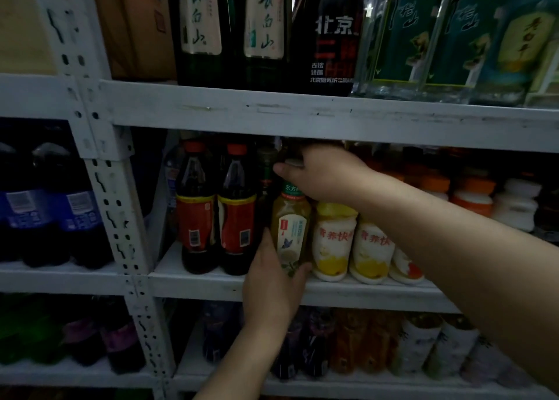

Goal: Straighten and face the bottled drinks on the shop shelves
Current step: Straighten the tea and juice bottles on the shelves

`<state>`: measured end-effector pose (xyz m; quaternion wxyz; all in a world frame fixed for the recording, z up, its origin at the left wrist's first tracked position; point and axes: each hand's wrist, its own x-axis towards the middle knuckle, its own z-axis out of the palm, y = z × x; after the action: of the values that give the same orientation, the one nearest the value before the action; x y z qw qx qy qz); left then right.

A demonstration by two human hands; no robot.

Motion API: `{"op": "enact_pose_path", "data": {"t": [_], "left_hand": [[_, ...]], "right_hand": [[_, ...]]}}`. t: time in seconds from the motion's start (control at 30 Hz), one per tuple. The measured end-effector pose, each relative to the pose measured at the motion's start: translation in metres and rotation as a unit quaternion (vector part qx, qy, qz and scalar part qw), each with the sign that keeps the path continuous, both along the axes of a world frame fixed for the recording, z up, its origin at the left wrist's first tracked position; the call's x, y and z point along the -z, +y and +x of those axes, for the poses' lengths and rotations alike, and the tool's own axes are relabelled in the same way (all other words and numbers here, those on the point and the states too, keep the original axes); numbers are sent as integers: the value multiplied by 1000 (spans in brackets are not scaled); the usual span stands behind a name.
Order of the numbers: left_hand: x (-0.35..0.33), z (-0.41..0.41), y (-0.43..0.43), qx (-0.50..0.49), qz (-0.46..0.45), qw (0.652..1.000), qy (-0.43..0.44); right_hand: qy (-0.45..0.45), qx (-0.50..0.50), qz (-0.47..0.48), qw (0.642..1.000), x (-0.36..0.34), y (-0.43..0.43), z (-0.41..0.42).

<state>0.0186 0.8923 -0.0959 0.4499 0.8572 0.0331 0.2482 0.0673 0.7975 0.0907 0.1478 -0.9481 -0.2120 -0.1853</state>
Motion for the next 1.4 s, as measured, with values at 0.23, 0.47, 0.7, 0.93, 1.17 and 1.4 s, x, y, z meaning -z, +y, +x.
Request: {"op": "enact_pose_path", "data": {"t": [0.23,0.47,0.7,0.93,1.17,1.4], "left_hand": [[-3,4,0,-10,11,1000,-11],[2,-28,24,-47,74,985,-147],[-21,-19,115,-201,-29,961,-187],[-29,-1,134,-103,-17,985,-140],[-32,6,148,-38,-56,992,-107],[-39,8,160,55,-23,997,-58]], "right_hand": [[22,-29,-11,999,-1,-2,-1],[-225,8,-108,968,18,4,-22],[-275,-10,-44,960,25,58,-24],[-88,-31,114,989,22,94,1],[22,-48,206,977,14,88,3],[81,-47,275,957,17,79,-5]]}}
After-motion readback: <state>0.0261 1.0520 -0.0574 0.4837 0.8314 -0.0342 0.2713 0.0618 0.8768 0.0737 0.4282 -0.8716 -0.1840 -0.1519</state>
